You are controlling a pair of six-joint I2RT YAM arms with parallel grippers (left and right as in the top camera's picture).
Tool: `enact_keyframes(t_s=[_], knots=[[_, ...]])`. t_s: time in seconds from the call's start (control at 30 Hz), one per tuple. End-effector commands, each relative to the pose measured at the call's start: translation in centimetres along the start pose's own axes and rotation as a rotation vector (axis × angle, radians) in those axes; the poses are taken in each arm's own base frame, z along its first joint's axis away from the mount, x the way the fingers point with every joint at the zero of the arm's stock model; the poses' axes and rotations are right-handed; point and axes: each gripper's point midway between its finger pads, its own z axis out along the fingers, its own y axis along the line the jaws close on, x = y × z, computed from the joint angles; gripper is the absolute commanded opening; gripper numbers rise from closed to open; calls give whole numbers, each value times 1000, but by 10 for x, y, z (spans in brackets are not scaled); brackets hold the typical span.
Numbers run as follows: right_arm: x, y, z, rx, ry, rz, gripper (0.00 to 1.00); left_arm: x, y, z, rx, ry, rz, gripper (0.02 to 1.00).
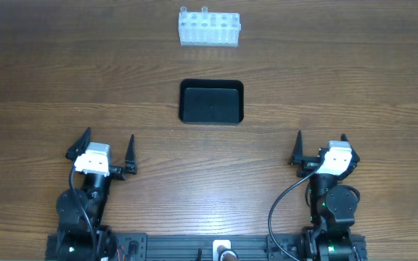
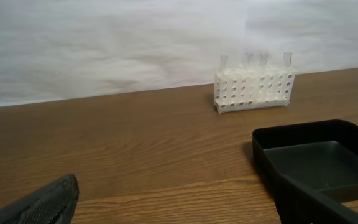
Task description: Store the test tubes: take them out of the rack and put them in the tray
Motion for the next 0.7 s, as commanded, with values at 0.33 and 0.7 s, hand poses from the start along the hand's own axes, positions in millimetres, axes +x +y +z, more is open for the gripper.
enact_keyframes(t_s=[0.33, 0.7], knots=[[2, -1, 0, 10, 0, -2, 993, -4, -5, 0, 29, -21, 11, 1000], [2, -1, 0, 10, 0, -2, 993, -105, -16, 70, 152, -182, -56, 996]])
